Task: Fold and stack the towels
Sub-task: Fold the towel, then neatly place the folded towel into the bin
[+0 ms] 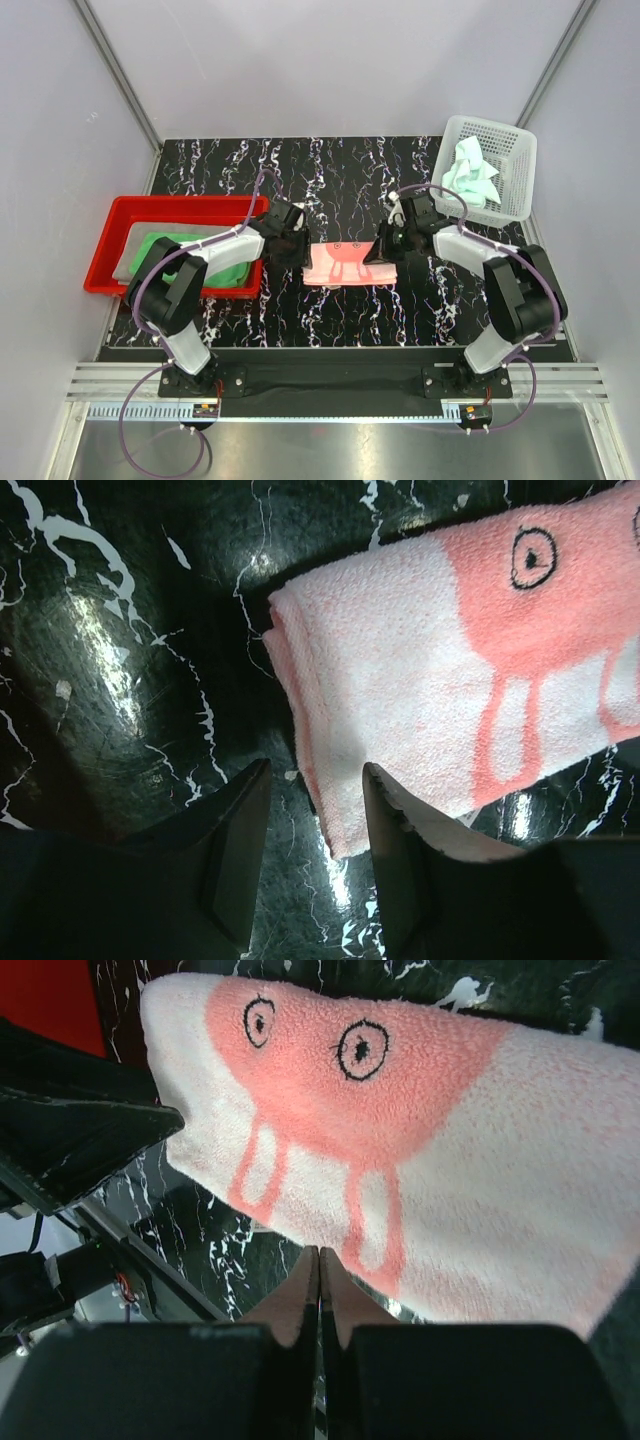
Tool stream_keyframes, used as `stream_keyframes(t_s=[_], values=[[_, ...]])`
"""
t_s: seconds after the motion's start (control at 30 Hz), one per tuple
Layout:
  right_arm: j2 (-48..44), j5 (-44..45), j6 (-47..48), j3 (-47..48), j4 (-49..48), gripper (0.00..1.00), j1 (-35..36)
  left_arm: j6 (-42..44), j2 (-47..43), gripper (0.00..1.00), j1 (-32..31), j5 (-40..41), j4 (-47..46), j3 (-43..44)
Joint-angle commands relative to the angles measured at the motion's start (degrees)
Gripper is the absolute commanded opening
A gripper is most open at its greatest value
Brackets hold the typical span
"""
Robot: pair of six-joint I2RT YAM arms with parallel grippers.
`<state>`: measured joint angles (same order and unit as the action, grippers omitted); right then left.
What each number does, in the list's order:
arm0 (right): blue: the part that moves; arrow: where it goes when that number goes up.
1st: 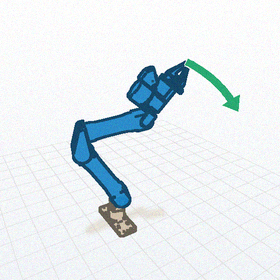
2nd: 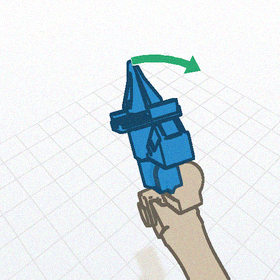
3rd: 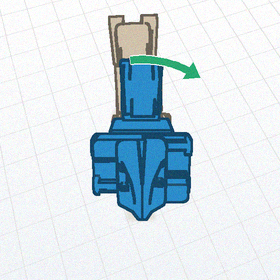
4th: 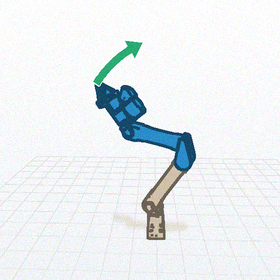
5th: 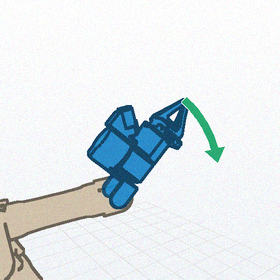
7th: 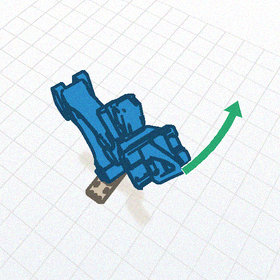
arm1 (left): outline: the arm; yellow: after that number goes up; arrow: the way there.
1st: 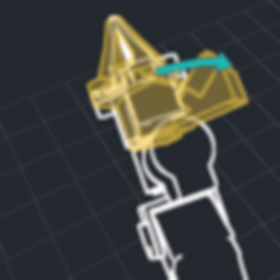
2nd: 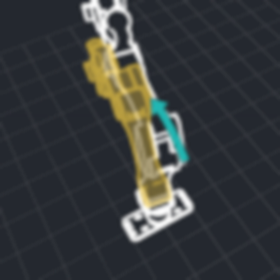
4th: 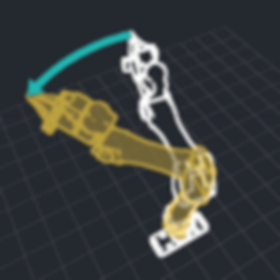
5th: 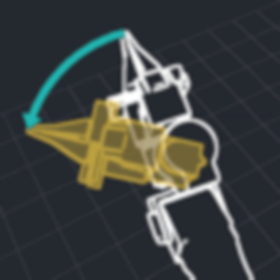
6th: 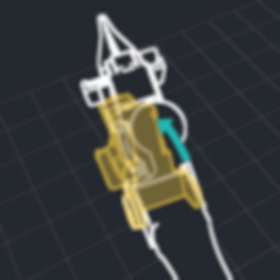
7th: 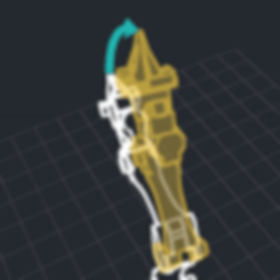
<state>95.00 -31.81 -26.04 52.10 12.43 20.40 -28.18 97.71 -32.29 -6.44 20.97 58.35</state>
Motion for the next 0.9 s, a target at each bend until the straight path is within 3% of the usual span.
stream_keyframes(t_s=[0.0, 0.17, 0.37, 0.5, 0.87], values=[[-5.3, 8.9, 1.6, 1.7, 6.5, 0.04, -0.3, -1.5, -0.7, 0.47, -0.1, -0.7, -3.7, -0.3], [-6.1, 17.7, 2.7, 0.4, 11.5, 0.04, -0.1, -1.1, -0.4, 0.47, -0.1, -0.4, -3.0, -0.6], [-4.0, 23.4, 0.5, -5.5, 8.4, 0.04, -0.2, -2.1, 0.8, 0.47, 0.0, -2.1, -4.1, -0.4], [-2.5, 20.8, 0.9, -4.6, 7.4, 0.04, -0.2, -2.6, 2.0, 0.47, 0.0, -2.6, -3.8, 0.2], [-13.3, 15.8, 0.9, -0.6, 9.4, 0.04, -0.2, -3.5, 4.7, 0.39, -0.1, -3.9, -3.8, 1.6]])
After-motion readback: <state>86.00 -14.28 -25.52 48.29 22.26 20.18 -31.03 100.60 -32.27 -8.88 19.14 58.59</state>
